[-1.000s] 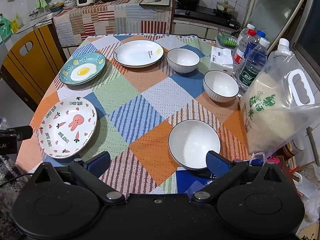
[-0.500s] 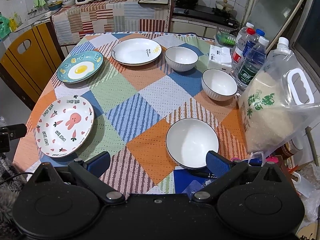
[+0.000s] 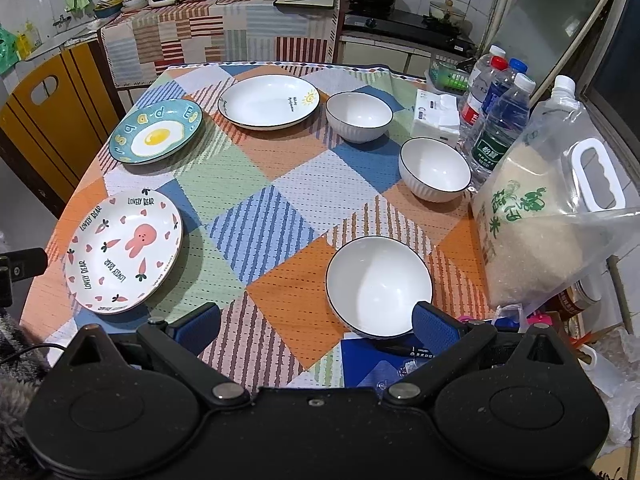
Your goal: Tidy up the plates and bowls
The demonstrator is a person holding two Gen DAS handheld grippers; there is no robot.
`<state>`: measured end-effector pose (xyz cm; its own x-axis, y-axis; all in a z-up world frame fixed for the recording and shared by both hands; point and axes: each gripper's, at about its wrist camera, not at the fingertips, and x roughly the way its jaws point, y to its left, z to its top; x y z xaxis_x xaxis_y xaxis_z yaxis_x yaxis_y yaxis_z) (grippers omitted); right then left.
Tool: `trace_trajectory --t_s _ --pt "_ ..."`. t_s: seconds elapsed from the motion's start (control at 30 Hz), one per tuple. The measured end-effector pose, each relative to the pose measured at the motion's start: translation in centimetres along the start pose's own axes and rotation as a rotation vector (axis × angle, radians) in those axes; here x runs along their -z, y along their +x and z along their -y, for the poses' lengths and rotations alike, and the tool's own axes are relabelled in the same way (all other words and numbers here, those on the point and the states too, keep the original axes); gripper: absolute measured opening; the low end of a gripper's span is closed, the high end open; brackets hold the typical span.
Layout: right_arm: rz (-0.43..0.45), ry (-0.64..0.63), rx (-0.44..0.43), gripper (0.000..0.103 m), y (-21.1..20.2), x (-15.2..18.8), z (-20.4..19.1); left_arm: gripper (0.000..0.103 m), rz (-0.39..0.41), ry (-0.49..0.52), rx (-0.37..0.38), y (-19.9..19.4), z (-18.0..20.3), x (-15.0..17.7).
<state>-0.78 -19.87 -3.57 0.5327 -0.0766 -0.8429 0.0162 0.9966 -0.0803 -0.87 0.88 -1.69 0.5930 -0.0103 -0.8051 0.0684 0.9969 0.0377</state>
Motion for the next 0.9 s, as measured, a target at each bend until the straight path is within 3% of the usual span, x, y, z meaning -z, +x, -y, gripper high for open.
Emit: trace_trajectory --t_s 0.5,0.63,0.8,0.9 --pt "-0.008 -0.001 -0.001 0.103 0.3 0.2 0.0 0.101 0.000 0.001 0.011 0.1 0.3 0.4" --pt "0.002 0.002 -0.001 0.103 0.4 0.3 -0.1 0.101 0.037 0.020 0.040 -0.3 0.2 1.0" --pt "0.078 -0.010 0.002 0.103 0.0 -0.2 -0.6 0.101 0.107 0.096 0.034 -1.2 0.1 0.7" --pt "0.187 -0.080 -0.038 0.103 -0.5 -0.8 -1.5 0.102 0.138 0.120 0.030 -0.9 -0.6 -0.1"
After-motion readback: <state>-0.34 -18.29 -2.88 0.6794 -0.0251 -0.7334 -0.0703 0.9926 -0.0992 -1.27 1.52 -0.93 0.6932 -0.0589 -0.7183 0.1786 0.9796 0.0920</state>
